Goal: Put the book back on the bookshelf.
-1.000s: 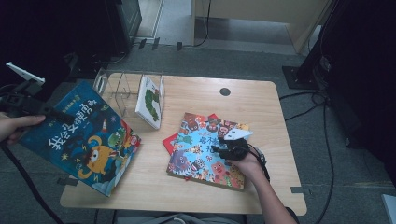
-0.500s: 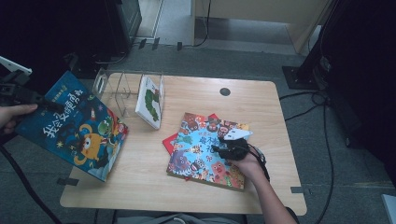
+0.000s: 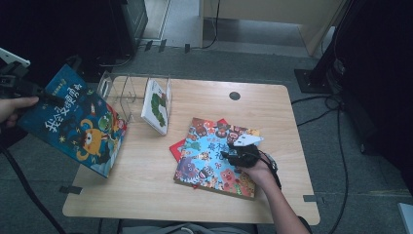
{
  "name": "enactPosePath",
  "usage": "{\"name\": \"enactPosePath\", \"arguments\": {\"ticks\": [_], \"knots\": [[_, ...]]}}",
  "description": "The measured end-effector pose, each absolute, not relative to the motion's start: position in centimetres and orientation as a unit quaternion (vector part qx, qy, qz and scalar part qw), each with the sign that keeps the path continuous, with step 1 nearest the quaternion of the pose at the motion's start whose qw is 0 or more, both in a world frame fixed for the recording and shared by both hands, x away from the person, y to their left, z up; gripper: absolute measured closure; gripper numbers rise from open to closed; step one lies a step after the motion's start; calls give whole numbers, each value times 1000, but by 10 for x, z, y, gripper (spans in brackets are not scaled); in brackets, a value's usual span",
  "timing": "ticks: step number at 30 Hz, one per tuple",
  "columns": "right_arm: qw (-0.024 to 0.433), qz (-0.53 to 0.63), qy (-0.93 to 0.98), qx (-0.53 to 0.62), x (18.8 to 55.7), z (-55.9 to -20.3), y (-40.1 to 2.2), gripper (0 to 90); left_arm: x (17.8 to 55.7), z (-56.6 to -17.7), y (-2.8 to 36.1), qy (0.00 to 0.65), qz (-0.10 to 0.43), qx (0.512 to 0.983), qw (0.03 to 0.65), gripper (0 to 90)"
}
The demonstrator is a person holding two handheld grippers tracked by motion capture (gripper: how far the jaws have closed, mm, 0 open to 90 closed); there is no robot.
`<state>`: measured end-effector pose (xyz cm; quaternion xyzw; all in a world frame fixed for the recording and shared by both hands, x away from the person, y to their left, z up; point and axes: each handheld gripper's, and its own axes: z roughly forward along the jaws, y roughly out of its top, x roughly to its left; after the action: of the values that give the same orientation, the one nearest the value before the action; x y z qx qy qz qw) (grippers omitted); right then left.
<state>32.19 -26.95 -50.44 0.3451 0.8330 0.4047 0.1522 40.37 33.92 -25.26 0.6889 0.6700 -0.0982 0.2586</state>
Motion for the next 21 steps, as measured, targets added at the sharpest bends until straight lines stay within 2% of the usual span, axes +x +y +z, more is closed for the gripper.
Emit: {"name": "enactPosePath", "arguments": {"ticks": [21], "knots": [[155,406,832,346,323,-505,-270,551,432,-238,345,674,-75,689,257,806]]}}
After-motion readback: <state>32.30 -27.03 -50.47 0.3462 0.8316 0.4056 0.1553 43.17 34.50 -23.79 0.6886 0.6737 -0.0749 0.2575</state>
